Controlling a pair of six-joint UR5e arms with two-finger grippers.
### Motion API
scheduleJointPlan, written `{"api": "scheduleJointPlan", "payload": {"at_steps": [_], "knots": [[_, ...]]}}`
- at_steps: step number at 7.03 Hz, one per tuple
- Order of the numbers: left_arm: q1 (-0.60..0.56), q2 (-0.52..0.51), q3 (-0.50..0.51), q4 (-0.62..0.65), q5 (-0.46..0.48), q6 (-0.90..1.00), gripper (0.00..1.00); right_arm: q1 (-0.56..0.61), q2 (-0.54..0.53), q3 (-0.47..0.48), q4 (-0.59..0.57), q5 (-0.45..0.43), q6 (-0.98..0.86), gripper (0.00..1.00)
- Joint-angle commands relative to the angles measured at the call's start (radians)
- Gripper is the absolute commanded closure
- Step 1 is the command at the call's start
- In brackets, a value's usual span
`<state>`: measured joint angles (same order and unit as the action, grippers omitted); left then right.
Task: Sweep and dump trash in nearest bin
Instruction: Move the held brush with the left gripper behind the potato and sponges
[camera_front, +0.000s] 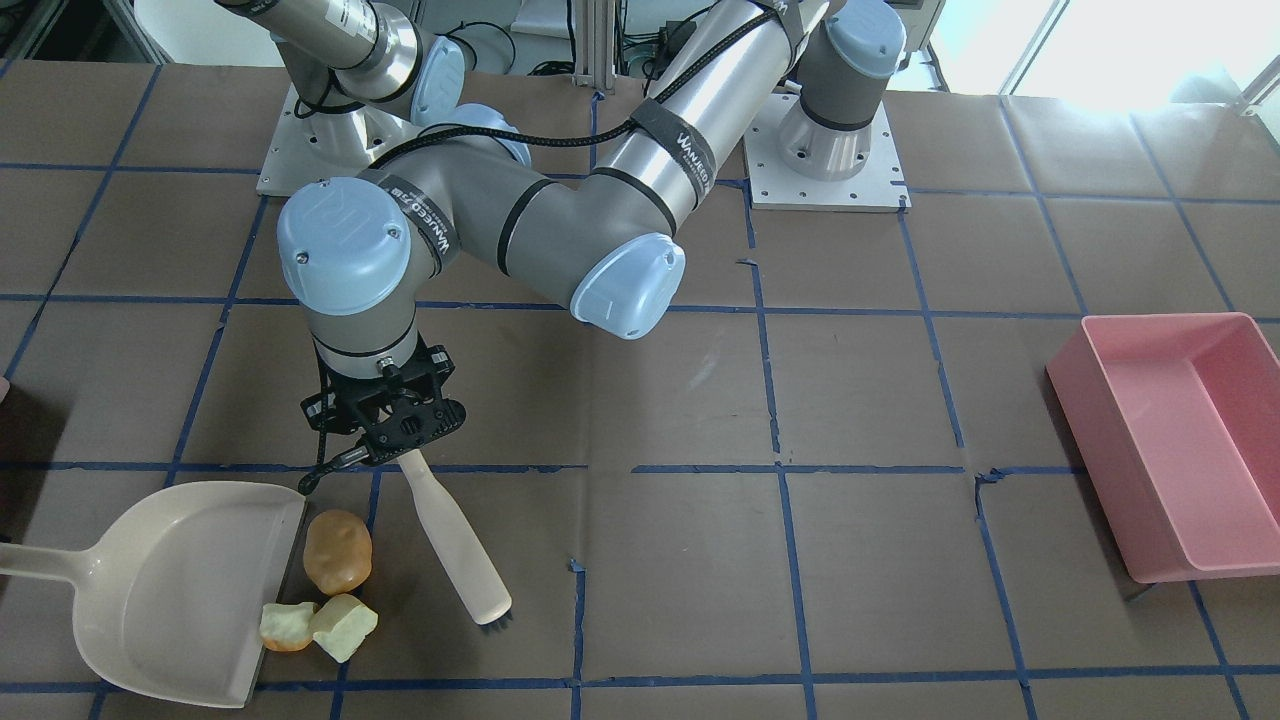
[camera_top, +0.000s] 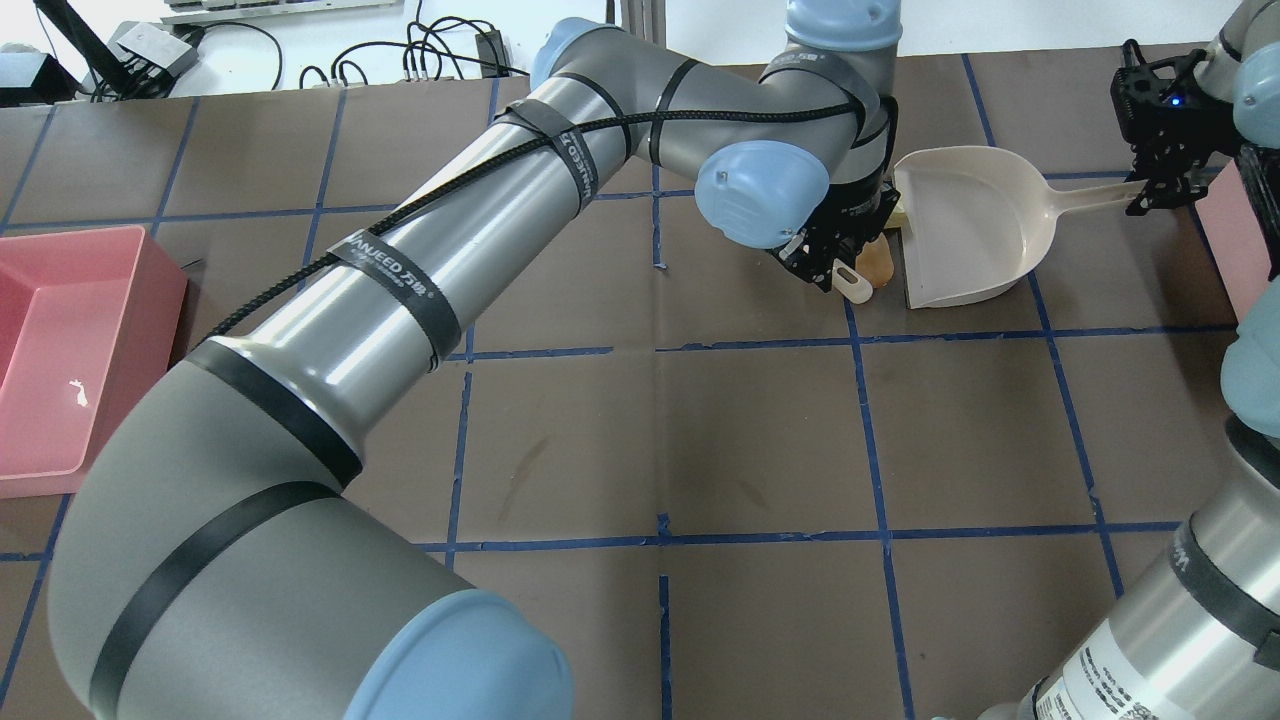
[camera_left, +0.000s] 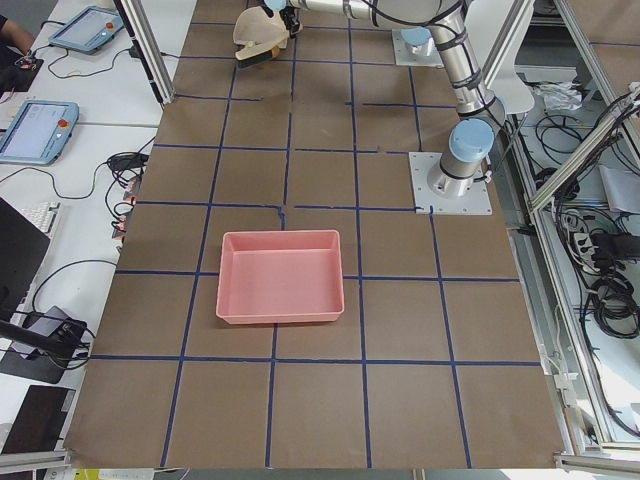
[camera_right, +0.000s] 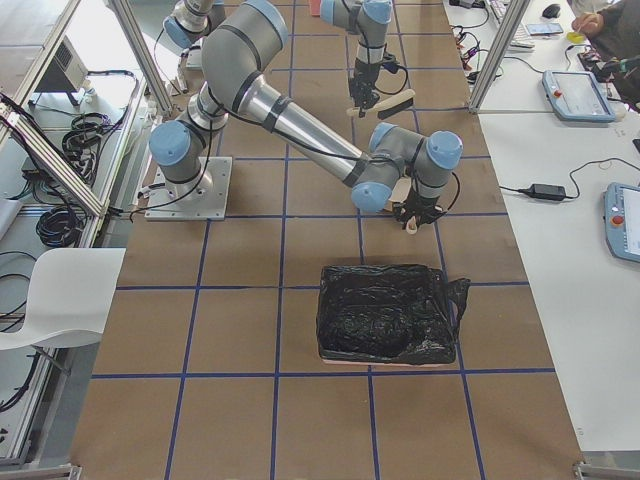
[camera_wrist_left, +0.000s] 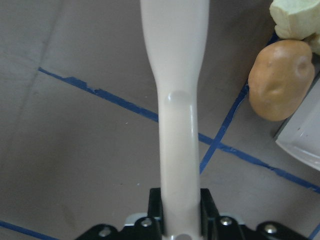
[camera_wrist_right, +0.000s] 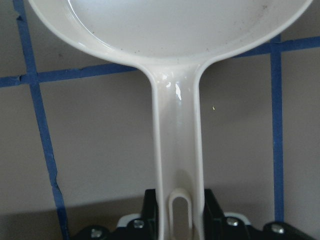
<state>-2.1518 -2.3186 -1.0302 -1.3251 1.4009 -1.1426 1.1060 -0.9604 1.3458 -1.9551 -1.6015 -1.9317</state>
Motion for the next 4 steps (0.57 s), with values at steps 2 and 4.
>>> {"api": "scheduleJointPlan", "payload": {"at_steps": [2, 4], "knots": [[-0.045, -0.062, 0.006, 0.026, -0.002, 0.039, 1.0, 0.0, 0.0, 0.001, 0.002, 0.0, 0.002, 0.94], [-0.078, -0.083, 0.016, 0.043, -0.008, 0.037, 1.0, 0.0, 0.002, 0.003, 0.001, -0.002, 0.008, 0.94]]}}
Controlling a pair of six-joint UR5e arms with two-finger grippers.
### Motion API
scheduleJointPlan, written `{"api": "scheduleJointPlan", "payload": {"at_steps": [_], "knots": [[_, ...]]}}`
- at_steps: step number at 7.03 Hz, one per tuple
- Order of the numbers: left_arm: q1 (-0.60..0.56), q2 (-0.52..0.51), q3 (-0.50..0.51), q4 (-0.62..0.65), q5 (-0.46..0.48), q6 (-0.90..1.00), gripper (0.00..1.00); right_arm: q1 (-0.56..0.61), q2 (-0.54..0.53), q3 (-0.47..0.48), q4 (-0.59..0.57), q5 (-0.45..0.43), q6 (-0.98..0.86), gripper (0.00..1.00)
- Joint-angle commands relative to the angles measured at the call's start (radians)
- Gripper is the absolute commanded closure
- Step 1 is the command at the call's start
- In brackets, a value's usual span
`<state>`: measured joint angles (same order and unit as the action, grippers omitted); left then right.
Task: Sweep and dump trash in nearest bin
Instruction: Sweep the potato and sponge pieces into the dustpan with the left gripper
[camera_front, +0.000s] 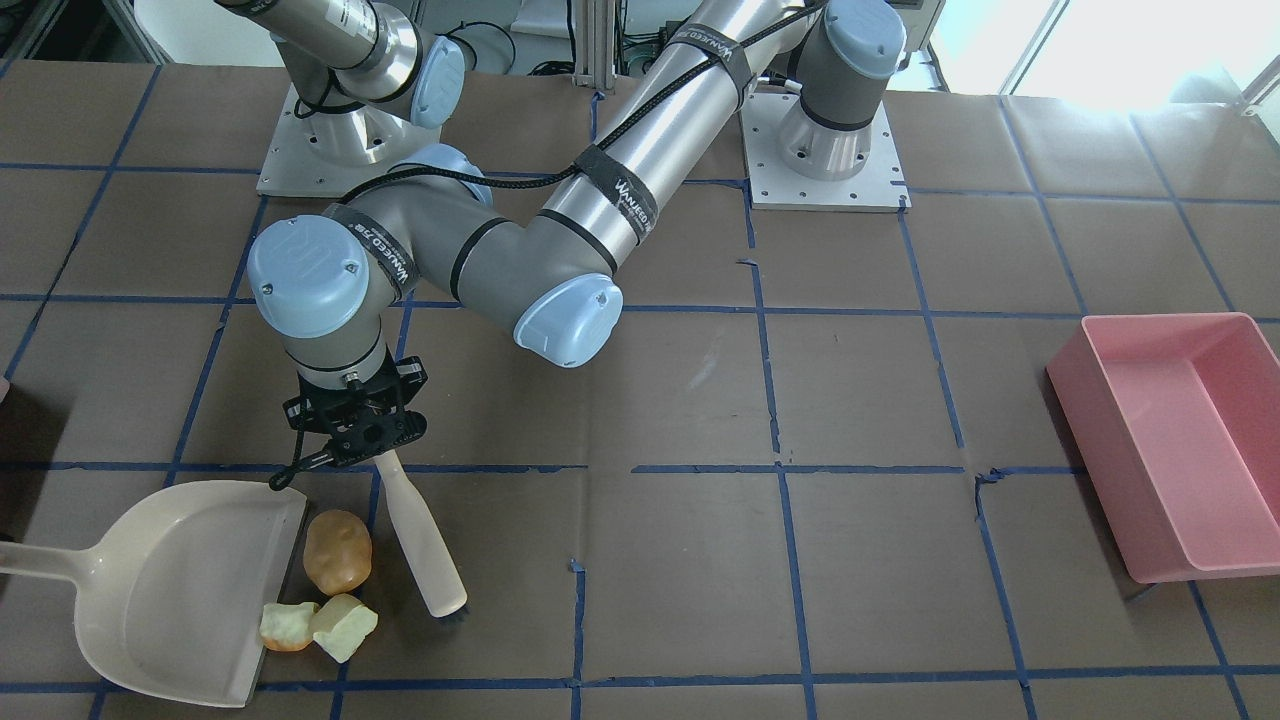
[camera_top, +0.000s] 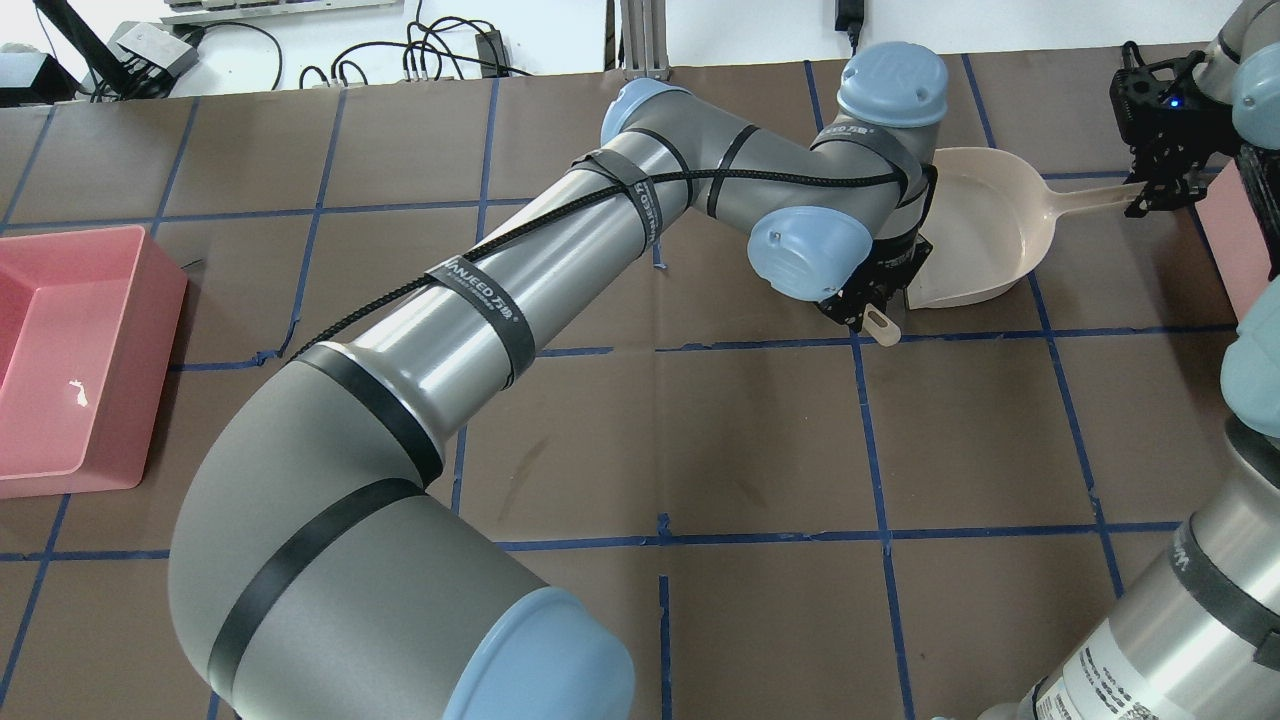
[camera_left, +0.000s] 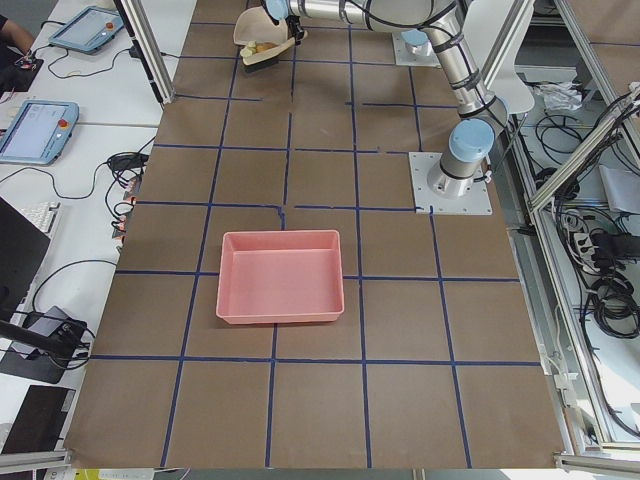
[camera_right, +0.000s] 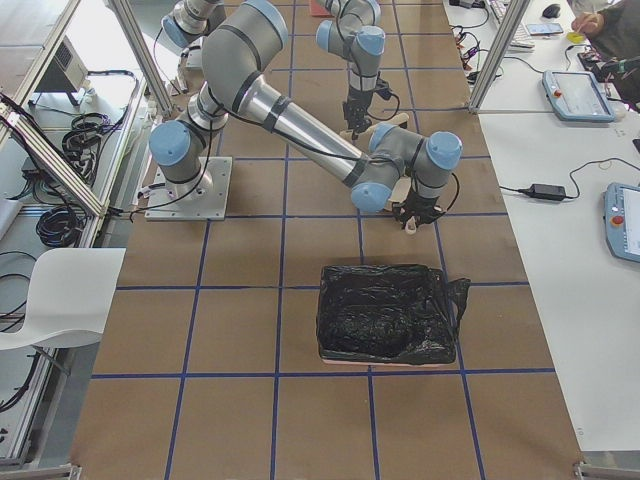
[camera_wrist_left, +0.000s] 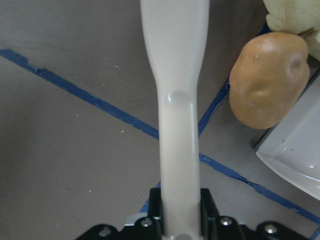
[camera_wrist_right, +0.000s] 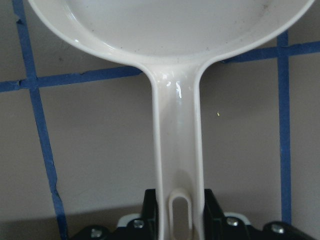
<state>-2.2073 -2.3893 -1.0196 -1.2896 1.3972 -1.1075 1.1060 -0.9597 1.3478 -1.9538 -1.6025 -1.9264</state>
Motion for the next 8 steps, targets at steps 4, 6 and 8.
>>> {"api": "scheduleJointPlan", "payload": {"at_steps": [4, 6, 8], "knots": [[-0.072, -0.036, 0.013, 0.027, -0.006, -0.064, 1.0, 0.0, -0.001, 0.002, -0.002, -0.002, 0.004, 0.94], [-0.077, -0.054, 0.042, 0.047, -0.009, -0.005, 1.0, 0.0, -0.001, 0.001, -0.002, -0.001, 0.003, 0.94], [-0.08, -0.132, 0.134, 0.049, -0.009, 0.026, 1.0, 0.0, -0.001, 0.001, -0.002, 0.001, 0.004, 0.94]]}}
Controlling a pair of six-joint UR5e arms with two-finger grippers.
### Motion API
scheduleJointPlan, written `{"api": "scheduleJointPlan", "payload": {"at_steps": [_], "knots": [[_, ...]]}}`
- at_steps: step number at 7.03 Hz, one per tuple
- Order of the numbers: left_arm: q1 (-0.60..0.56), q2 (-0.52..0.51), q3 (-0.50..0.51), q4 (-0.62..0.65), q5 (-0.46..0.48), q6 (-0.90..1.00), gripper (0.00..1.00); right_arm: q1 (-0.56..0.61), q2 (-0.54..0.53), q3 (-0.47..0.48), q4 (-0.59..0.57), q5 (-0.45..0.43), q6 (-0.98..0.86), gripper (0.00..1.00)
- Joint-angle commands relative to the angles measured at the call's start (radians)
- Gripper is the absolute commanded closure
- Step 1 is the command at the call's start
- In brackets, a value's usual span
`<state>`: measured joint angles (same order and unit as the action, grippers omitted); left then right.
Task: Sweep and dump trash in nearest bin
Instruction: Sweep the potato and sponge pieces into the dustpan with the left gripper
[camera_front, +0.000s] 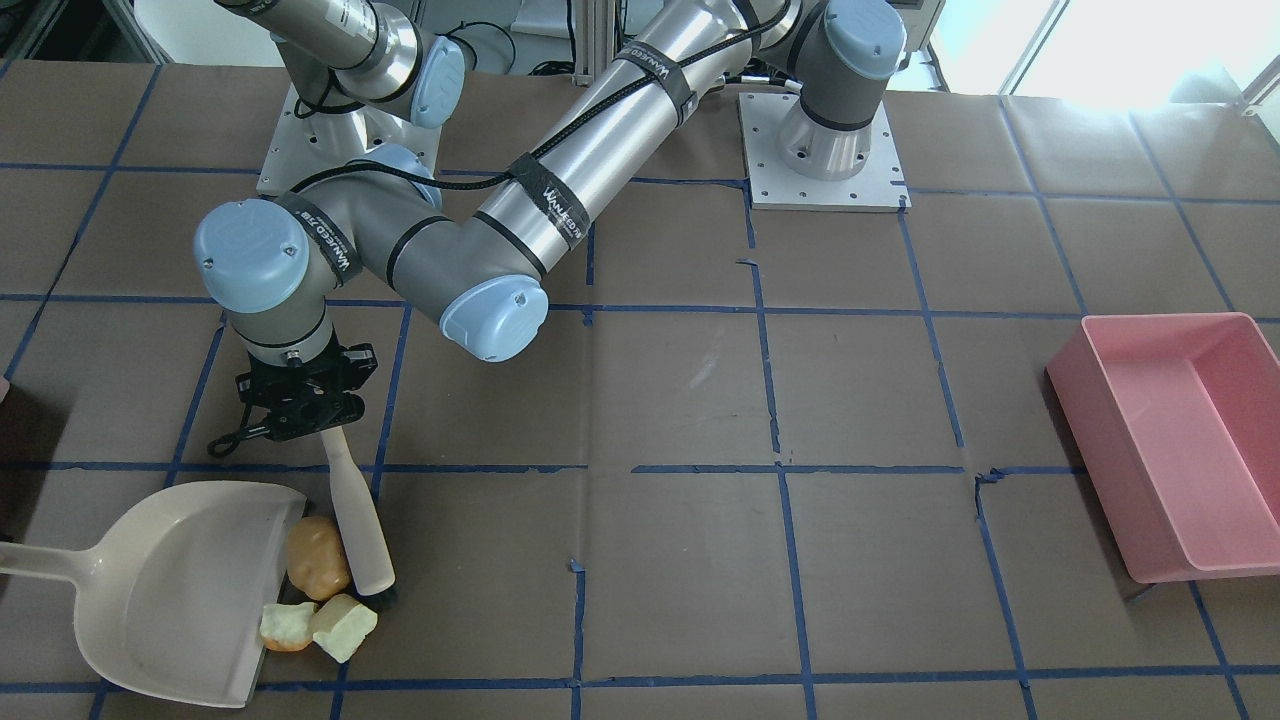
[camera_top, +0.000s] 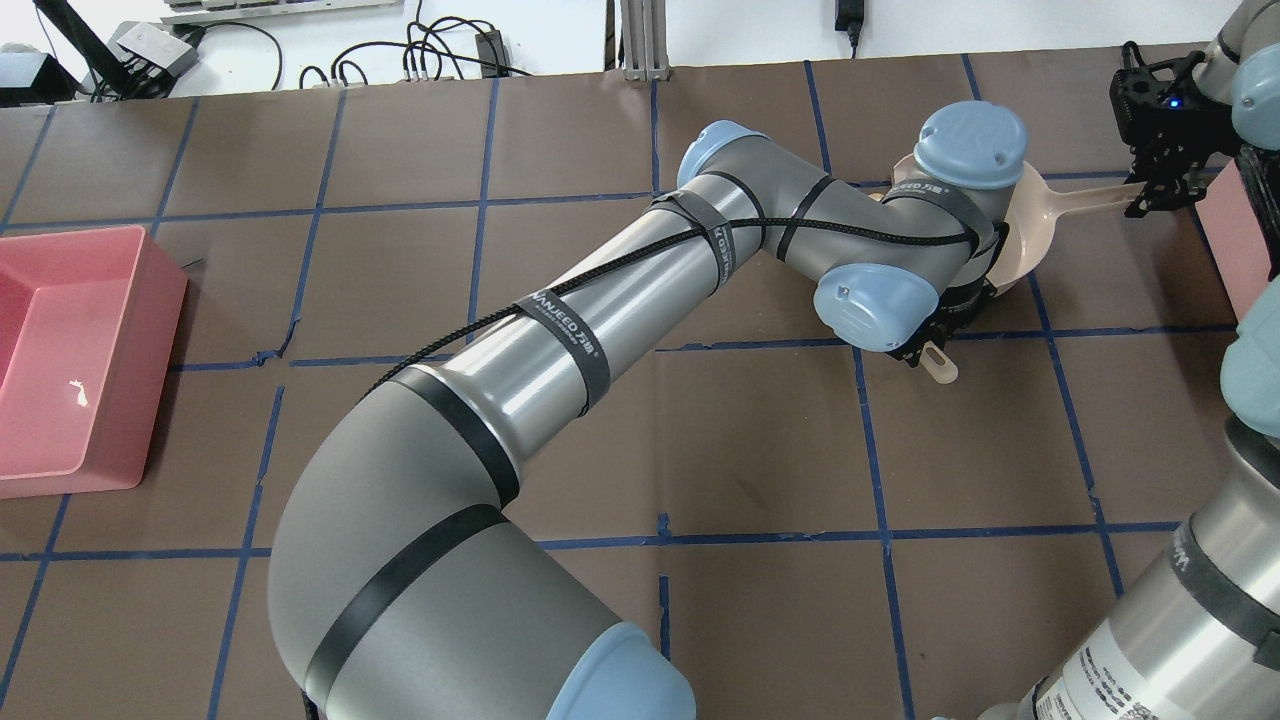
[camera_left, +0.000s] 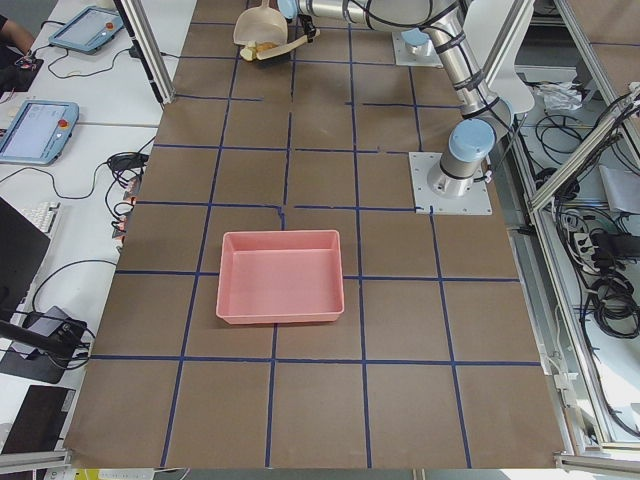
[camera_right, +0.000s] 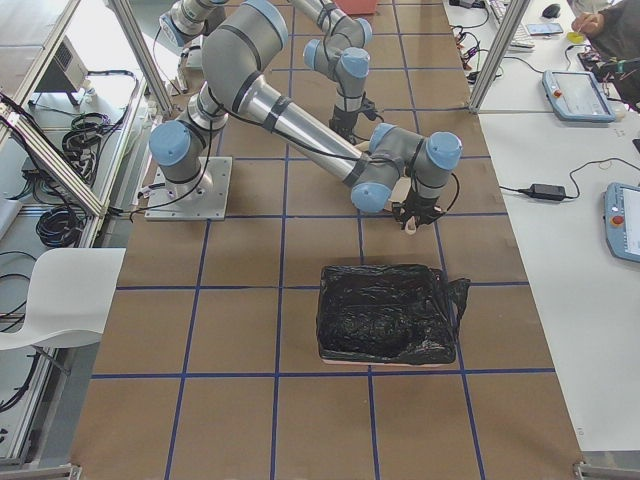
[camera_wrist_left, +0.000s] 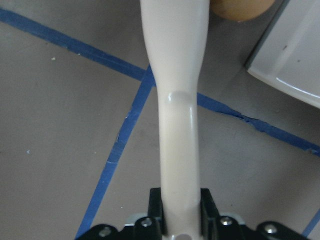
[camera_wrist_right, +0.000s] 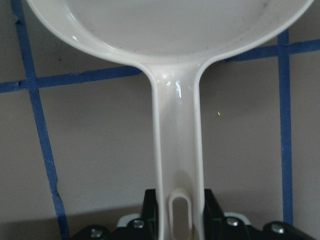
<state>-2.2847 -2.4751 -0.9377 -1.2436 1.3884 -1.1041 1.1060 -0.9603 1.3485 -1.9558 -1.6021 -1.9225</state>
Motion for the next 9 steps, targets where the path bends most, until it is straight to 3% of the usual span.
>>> {"api": "scheduleJointPlan", "payload": {"at_steps": [1, 6, 8, 9], "knots": [[-0.01, -0.076, 0.095, 0.006, 0.0, 0.07, 1.0, 0.0, 0.0, 0.0, -0.002, 0.001, 0.002, 0.94], [-0.084, -0.082, 0.129, 0.013, 0.011, 0.418, 1.0, 0.0, 0.002, 0.0, -0.002, 0.001, 0.023, 0.94], [-0.13, -0.052, 0.119, -0.035, 0.122, 0.529, 1.0, 0.0, 0.002, 0.0, -0.002, 0.001, 0.026, 0.94], [-0.128, -0.013, 0.112, -0.071, 0.124, 0.52, 1.0, 0.0, 0.0, 0.0, -0.002, 0.001, 0.026, 0.94]]}}
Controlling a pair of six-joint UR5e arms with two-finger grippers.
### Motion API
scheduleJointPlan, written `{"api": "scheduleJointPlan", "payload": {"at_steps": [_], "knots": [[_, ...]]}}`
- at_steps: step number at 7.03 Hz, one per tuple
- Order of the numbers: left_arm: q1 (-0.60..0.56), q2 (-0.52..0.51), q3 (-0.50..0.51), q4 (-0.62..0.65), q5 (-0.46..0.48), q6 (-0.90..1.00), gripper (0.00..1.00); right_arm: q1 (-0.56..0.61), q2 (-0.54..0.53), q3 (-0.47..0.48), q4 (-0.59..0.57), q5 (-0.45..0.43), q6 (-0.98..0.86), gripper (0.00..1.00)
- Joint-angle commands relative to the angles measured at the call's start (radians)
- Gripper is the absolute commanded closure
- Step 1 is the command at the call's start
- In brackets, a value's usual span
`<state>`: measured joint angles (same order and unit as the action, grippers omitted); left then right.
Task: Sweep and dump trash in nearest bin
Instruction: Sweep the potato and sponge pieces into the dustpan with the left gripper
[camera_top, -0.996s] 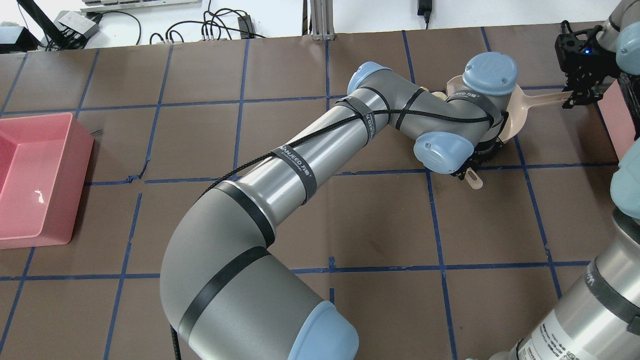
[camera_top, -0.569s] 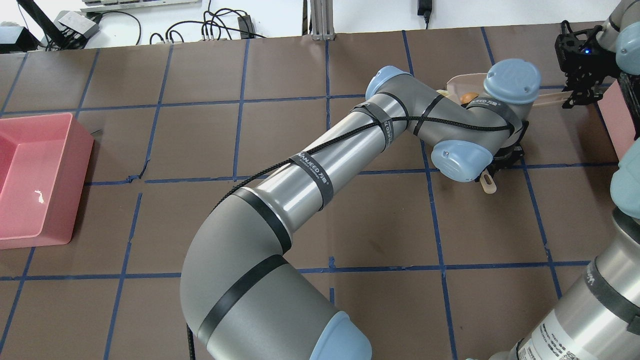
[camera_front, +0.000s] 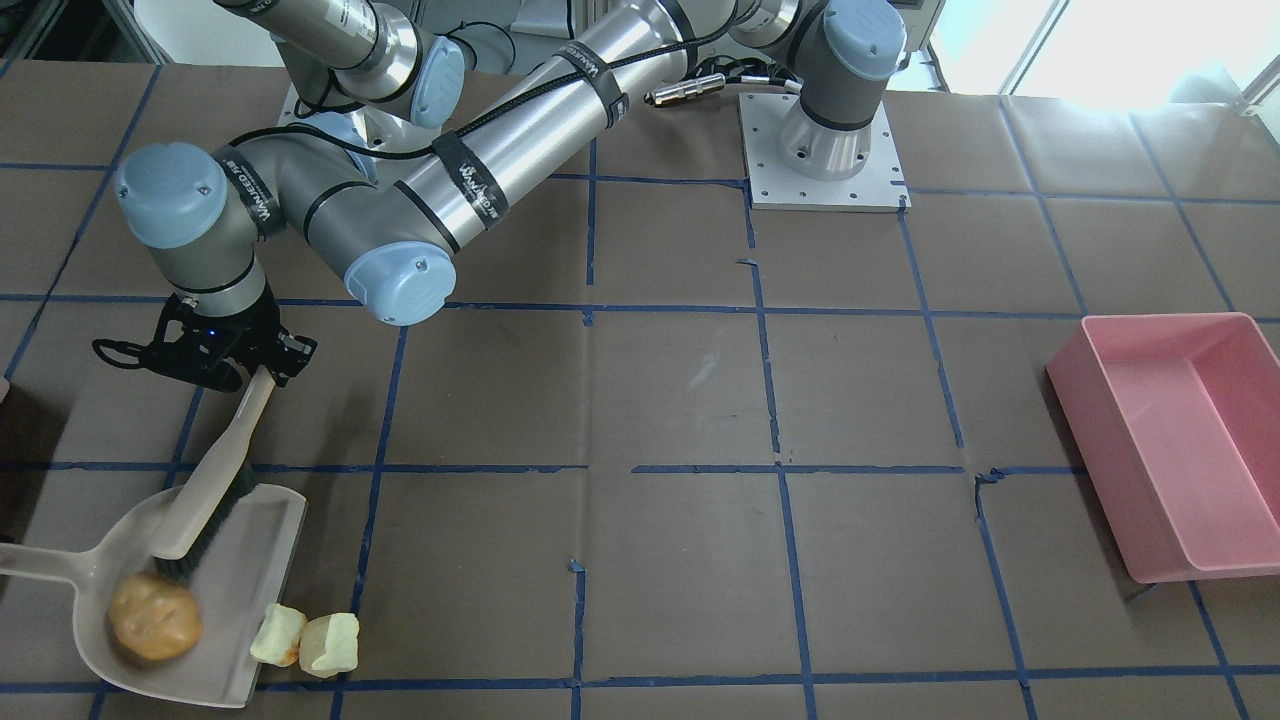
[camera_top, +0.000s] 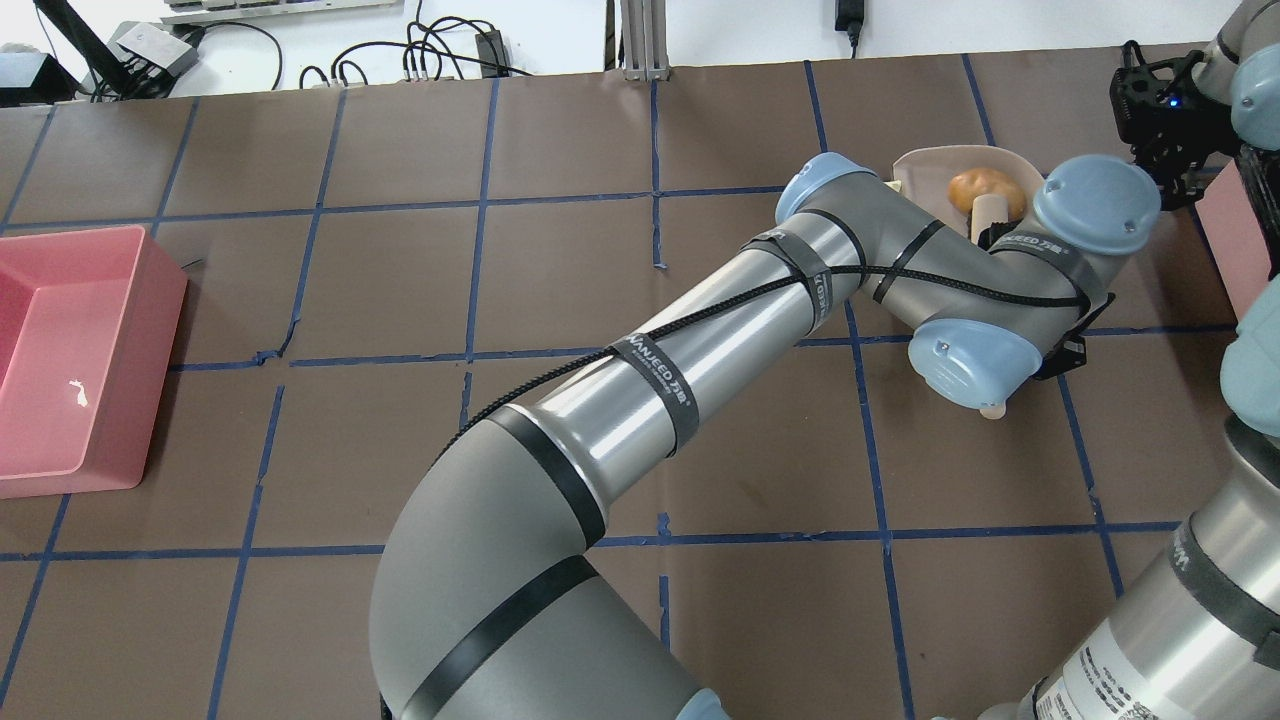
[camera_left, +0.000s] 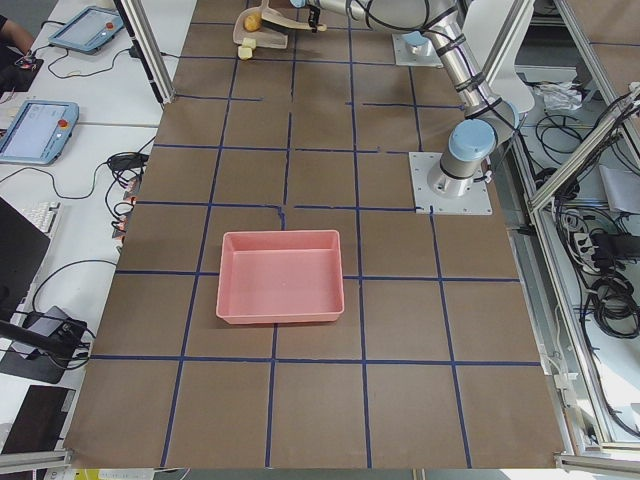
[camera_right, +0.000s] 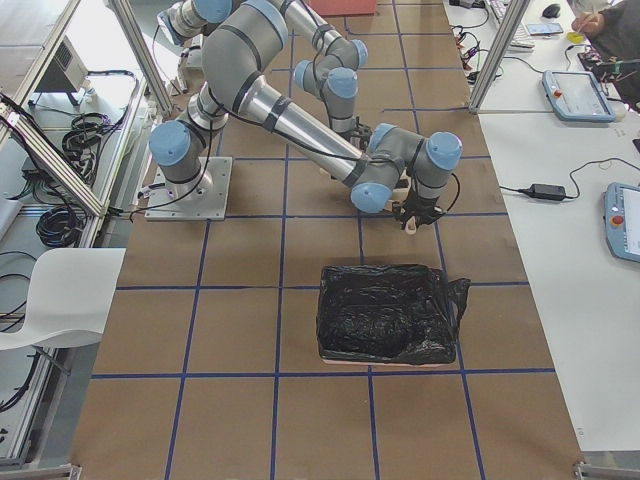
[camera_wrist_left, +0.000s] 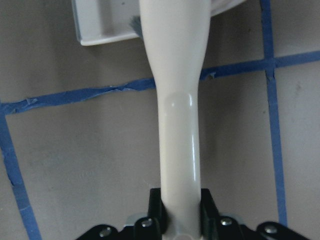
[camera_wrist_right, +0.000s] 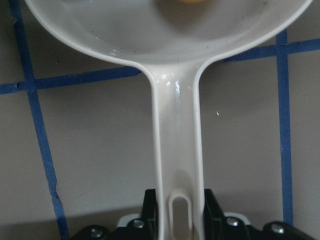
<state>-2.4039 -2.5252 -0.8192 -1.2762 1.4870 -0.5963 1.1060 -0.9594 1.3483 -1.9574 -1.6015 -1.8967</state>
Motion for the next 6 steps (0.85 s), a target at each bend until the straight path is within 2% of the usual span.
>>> {"api": "scheduleJointPlan", "payload": {"at_steps": [1, 2, 3, 6], "knots": [[-0.006, 0.063, -0.035, -0.038, 0.032, 0.003, 1.0, 0.0, 0.001, 0.0, 0.0, 0.0, 0.001, 0.94], [0.029, 0.071, -0.04, -0.037, 0.079, -0.055, 1.0, 0.0, 0.001, 0.0, 0.0, 0.0, 0.001, 0.94], [0.092, 0.08, -0.038, -0.038, 0.087, -0.077, 1.0, 0.0, 0.002, 0.002, 0.0, 0.0, 0.001, 0.94], [0.286, 0.079, -0.029, -0.038, 0.043, -0.07, 1.0, 0.0, 0.002, 0.002, 0.0, 0.0, 0.001, 0.94]]}}
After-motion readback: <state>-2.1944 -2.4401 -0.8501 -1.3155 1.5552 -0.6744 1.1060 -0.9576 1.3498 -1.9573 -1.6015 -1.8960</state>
